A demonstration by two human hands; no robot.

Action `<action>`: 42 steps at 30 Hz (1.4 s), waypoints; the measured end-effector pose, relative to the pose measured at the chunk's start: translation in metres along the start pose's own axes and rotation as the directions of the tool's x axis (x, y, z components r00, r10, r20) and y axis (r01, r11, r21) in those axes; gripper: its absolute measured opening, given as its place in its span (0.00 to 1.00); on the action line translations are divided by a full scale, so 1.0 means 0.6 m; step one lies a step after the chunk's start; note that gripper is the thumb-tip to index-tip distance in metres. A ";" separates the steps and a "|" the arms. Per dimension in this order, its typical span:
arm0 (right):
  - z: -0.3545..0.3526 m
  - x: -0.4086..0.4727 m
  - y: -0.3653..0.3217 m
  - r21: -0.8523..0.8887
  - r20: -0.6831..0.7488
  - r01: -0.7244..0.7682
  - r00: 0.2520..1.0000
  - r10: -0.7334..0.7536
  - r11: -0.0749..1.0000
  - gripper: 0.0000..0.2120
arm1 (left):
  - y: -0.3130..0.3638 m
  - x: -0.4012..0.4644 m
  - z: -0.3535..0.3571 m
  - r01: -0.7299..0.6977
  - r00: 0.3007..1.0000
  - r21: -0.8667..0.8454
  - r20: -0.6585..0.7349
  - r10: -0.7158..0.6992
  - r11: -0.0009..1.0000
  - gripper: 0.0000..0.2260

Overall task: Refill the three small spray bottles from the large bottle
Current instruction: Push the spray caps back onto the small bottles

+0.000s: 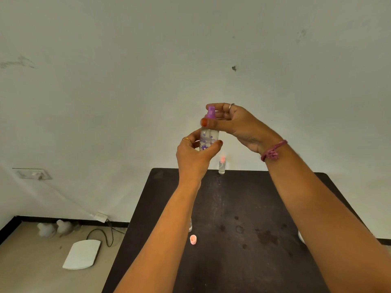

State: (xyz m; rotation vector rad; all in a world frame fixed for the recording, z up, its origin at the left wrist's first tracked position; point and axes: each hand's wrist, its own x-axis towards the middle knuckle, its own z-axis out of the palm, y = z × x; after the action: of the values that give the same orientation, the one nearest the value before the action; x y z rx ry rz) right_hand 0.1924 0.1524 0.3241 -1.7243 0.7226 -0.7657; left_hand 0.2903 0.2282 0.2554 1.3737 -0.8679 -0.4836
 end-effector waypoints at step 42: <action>0.007 0.002 0.092 0.123 -0.250 0.133 0.963 -0.099 0.983 0.17 | -0.061 0.037 0.031 0.047 0.999 0.004 0.018 -0.047 0.999 0.25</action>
State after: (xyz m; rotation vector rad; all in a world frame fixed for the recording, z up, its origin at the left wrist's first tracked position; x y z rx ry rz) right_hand 0.1911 0.1402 0.2700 -1.5725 0.7185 -1.0987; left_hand 0.2967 0.1934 0.2250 1.3972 -0.8529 -0.5321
